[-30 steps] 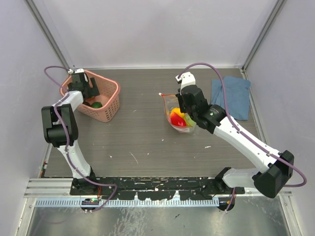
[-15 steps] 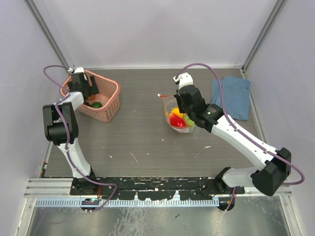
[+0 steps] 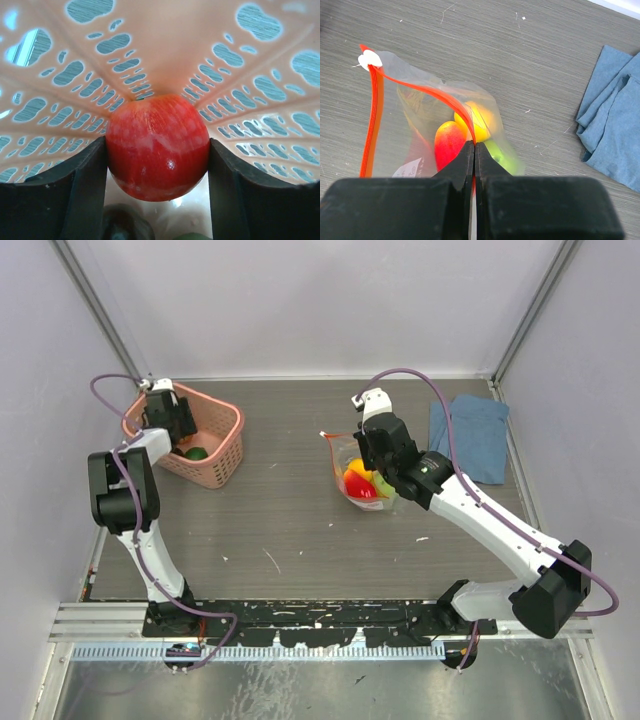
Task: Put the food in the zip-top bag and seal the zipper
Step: Pick up the fake fruit from the bin, then place the fake fruit in the zipper food storage bag.
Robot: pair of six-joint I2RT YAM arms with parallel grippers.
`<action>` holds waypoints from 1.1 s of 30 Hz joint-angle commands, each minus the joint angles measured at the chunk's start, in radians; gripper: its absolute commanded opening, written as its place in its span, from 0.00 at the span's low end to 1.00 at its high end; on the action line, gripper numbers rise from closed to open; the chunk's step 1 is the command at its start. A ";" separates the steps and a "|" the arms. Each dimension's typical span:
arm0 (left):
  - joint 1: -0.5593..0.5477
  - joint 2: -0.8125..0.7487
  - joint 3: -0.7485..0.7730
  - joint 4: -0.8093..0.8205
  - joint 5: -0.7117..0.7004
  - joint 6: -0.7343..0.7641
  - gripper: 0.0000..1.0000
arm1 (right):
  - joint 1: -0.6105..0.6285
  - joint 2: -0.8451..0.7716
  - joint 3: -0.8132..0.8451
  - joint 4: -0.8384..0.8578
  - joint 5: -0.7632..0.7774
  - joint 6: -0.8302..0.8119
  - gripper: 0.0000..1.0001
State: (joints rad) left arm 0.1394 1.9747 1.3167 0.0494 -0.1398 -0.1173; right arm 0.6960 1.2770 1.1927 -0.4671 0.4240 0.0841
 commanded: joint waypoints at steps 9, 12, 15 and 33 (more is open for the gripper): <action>0.006 -0.233 -0.089 0.036 0.018 -0.043 0.48 | -0.004 -0.019 0.022 0.039 -0.033 0.004 0.00; 0.006 -0.272 -0.106 0.015 0.017 -0.064 0.47 | -0.003 -0.022 0.024 0.040 -0.039 0.006 0.00; 0.006 -0.313 -0.109 -0.023 0.028 -0.094 0.47 | -0.004 -0.019 0.028 0.038 -0.039 0.006 0.00; -0.036 -0.663 -0.212 -0.113 0.219 -0.293 0.41 | -0.003 0.001 0.084 -0.008 -0.013 0.026 0.00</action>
State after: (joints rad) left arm 0.1246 1.3968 1.1141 -0.0605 0.0032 -0.3595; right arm 0.6960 1.2781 1.2182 -0.4877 0.3885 0.0906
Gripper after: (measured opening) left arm 0.694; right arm 0.049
